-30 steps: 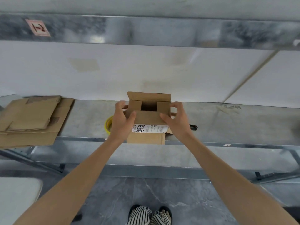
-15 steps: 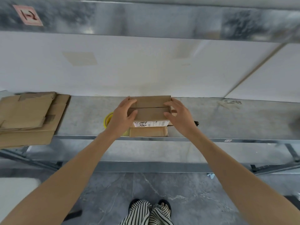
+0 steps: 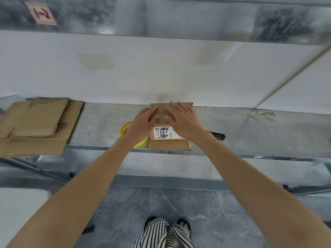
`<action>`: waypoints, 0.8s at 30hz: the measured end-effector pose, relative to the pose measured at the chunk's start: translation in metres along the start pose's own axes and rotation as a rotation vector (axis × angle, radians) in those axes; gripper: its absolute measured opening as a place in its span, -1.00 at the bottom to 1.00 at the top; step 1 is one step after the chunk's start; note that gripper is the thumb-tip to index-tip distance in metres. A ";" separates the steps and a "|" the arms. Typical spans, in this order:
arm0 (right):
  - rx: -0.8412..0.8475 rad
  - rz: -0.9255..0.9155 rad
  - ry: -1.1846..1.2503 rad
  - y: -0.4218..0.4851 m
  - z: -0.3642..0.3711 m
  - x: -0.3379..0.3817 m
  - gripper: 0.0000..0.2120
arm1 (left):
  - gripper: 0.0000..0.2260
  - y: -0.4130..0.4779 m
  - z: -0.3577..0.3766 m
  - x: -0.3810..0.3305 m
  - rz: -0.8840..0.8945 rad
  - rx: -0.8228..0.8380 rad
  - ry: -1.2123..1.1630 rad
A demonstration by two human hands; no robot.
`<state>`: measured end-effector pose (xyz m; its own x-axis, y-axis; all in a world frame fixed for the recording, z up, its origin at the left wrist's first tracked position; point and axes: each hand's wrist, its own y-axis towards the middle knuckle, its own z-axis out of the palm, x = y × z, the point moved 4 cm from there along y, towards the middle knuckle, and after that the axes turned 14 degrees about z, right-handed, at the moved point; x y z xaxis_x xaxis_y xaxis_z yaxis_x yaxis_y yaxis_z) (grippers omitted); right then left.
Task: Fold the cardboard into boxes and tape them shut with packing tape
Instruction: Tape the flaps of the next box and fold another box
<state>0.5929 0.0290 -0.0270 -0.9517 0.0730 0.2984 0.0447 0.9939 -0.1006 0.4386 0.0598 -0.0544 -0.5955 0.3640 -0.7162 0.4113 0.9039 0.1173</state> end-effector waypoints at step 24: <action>0.147 0.065 0.282 0.004 -0.004 -0.008 -0.51 | -0.89 -0.043 -0.063 -0.016 0.308 -0.038 0.486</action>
<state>0.6018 0.0329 -0.0263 -0.8257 0.1764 0.5358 0.0387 0.9653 -0.2581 0.3873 0.0293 -0.0050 -0.7048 0.6648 -0.2474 0.5961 0.7442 0.3015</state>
